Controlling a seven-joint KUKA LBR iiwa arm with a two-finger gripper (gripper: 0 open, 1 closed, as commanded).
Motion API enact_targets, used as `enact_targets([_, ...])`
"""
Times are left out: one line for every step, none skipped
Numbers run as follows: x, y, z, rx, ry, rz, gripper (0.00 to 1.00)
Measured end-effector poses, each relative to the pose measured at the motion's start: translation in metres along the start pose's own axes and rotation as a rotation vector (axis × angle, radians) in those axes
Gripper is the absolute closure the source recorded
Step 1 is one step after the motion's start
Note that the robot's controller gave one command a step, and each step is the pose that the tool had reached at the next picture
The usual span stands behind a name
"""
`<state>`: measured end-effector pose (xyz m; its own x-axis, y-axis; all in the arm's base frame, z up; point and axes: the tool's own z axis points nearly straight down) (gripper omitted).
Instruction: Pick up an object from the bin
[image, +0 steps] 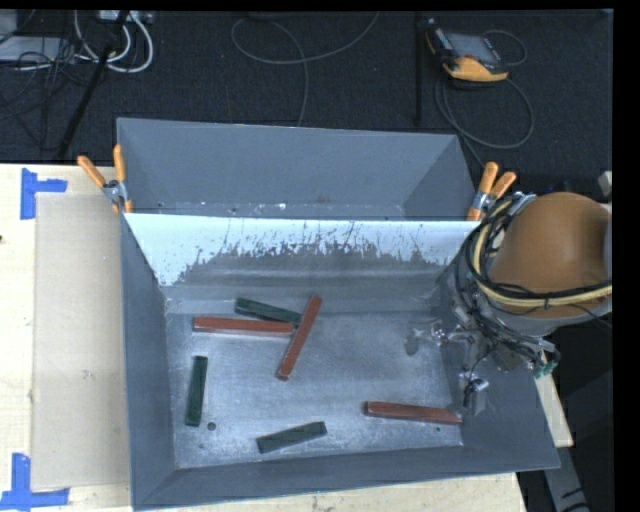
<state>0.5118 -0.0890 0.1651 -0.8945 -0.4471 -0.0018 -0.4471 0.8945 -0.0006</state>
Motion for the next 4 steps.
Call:
enact_targets([-0.017,0.01,-0.033,-0.006,0.009,0.194,0.0])
enact_targets([-0.007,0.021,-0.042,0.005,-0.007,0.127,0.0])
enact_targets([-0.009,0.025,-0.003,-0.001,0.002,0.058,0.0])
enact_targets([-0.021,0.014,0.025,-0.001,0.002,0.107,0.0])
